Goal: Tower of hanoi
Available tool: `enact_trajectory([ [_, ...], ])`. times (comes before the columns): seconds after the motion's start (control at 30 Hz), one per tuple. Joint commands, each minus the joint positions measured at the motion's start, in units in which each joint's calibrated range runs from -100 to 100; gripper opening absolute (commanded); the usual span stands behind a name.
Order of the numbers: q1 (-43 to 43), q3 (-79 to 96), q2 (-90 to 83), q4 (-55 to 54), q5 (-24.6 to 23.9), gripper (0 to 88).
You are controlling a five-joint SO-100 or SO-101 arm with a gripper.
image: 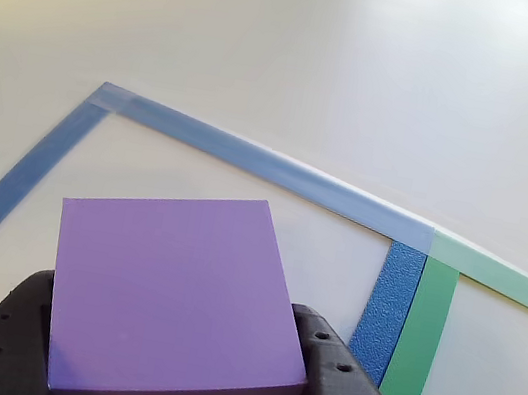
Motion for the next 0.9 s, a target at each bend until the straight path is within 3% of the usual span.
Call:
enact_trajectory([
  [0.0,-0.7,-1.7,0.0,-2.5,0.4,16.0],
  [0.87,0.3,-2.7,-0.3,-2.6,0.4,32.7],
])
